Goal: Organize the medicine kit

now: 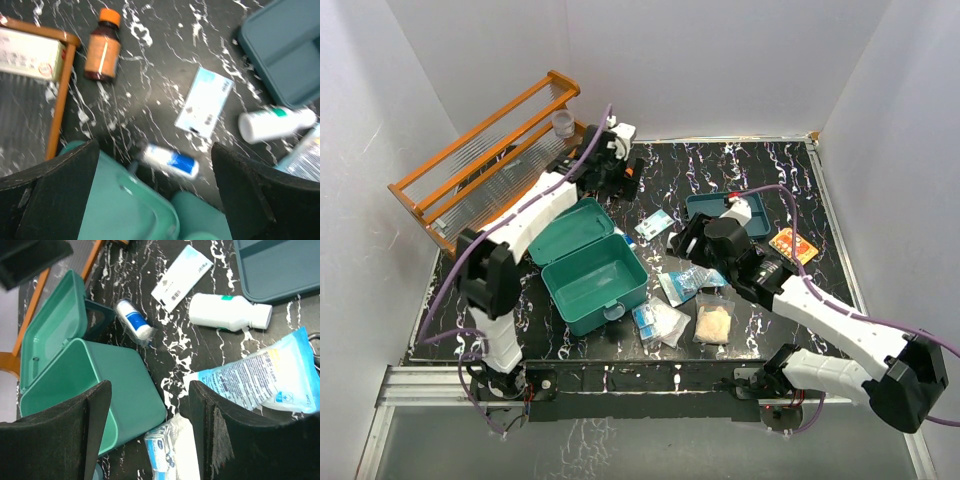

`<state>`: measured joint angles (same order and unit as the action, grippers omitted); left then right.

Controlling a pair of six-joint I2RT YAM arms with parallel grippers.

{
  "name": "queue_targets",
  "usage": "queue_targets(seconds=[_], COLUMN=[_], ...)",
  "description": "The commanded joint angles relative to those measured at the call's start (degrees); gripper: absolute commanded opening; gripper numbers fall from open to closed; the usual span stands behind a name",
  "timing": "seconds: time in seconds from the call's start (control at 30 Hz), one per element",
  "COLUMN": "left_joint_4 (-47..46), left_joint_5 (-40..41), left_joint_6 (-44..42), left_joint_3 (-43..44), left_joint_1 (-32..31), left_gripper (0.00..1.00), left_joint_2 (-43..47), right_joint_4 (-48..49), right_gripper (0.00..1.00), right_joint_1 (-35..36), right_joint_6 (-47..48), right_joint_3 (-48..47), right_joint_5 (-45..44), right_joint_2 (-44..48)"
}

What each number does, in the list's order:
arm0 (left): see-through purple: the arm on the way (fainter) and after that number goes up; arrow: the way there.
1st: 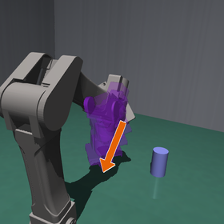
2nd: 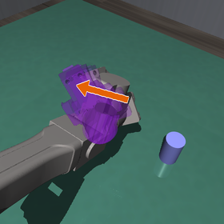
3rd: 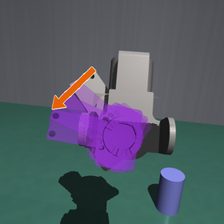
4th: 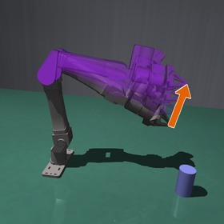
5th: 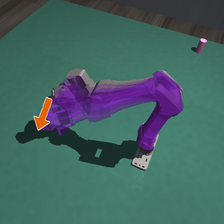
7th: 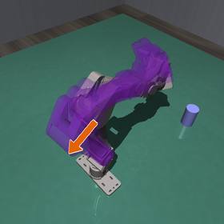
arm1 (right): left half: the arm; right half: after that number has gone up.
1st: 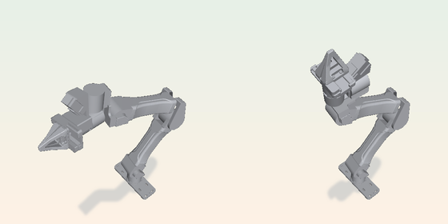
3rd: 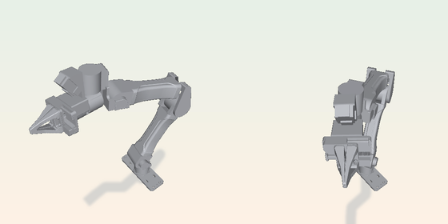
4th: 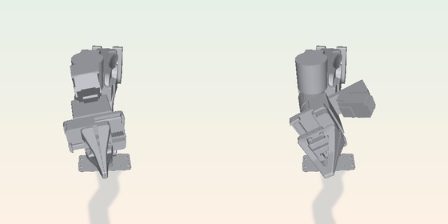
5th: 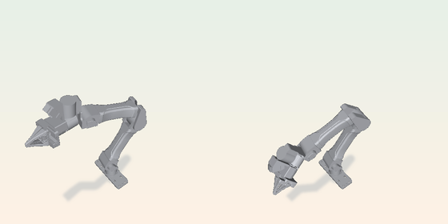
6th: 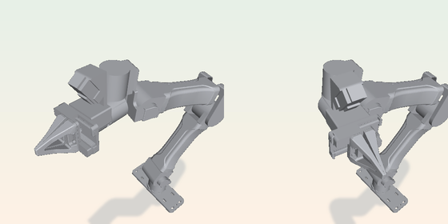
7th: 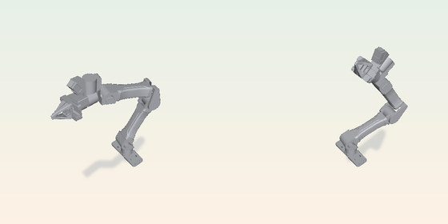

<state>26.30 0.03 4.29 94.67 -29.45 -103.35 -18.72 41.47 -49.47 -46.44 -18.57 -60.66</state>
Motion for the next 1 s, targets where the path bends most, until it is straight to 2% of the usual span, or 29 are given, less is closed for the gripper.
queue_targets(seconds=[0.0,0.2,0.27,0.53,0.73,0.97], left_joint_4=[-0.1,0.8,1.0,-1.0,0.5,0.5], left_joint_5=[6.1,13.2,14.6,14.7,13.1,12.4], left_joint_6=[-7.2,-9.2,-10.0,-11.0,-11.9,-12.1], left_joint_3=[9.3,19.6,22.3,26.9,33.0,33.7], left_joint_1=[-0.1,-0.1,0.0,0.5,1.9,2.6], left_gripper=[0.89,0.71,0.68,0.73,0.71,0.69], left_joint_2=[-7.5,-21.2,-24.7,-31.3,-36.5,-39.2], right_joint_4=[-0.4,-0.6,-0.7,-0.5,-0.1,0.0], right_gripper=[0.62,0.61,0.61,0.61,0.60,0.60], right_joint_1=[-0.3,-0.3,-0.4,-0.3,-0.4,-0.3], right_joint_6=[-2.0,-3.2,-3.3,-3.1,-3.2,-2.9], right_joint_3=[1.2,3.0,3.2,2.9,2.9,3.0], right_joint_5=[-2.0,-1.1,-1.0,0.6,1.9,2.0], right_joint_2=[2.1,2.4,2.3,0.7,-0.5,-1.0])
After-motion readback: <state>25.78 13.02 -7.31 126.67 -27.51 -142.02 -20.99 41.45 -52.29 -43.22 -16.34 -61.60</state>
